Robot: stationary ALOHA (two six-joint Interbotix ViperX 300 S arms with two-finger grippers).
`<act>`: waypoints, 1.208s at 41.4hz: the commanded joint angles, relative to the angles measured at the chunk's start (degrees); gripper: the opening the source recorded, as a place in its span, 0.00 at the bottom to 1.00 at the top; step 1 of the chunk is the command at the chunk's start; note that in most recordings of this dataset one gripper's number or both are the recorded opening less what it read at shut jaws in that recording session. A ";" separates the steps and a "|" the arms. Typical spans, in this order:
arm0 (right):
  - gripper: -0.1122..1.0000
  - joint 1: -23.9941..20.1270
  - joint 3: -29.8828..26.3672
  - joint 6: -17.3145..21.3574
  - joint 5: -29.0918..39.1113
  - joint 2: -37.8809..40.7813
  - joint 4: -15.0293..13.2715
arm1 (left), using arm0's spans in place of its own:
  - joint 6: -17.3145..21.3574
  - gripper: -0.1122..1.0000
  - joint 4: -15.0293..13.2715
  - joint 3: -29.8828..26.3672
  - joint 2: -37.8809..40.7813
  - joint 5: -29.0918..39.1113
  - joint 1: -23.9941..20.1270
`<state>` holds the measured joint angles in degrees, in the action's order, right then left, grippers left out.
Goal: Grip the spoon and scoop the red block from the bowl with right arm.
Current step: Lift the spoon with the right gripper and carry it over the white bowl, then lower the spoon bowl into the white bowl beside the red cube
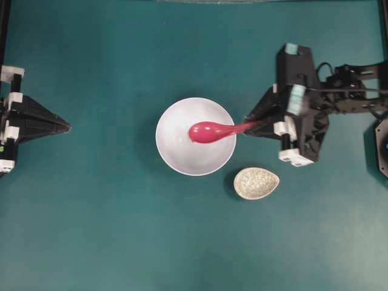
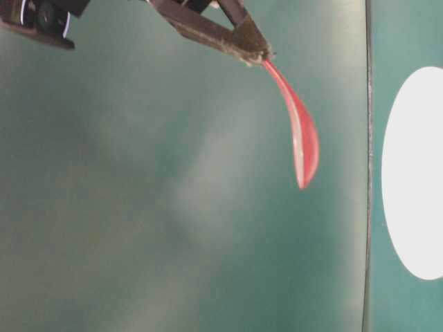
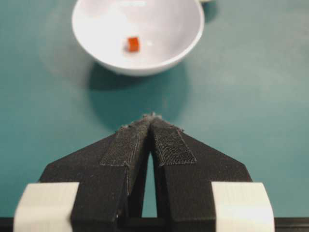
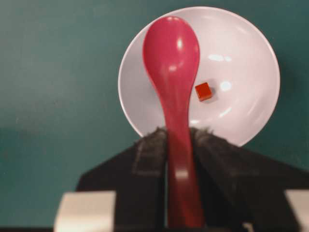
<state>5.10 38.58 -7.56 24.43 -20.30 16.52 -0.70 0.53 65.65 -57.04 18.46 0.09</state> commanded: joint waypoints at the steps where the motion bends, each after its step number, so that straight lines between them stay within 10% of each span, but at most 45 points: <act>1: 0.32 0.70 -3.96 0.09 2.20 1.05 -0.09 | 0.09 0.10 0.18 -1.58 0.18 -0.26 0.09; 31: 0.32 2.55 -20.92 0.97 29.36 15.21 -5.36 | 0.18 0.10 0.18 -1.67 -0.35 -0.18 0.09; 50: 0.32 3.34 -23.03 6.68 32.78 19.42 -9.67 | 0.18 0.10 0.18 -1.14 -0.35 -0.18 0.09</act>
<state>8.35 16.61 -1.05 57.13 -0.44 7.03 -0.70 0.53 65.65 -57.57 18.54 0.09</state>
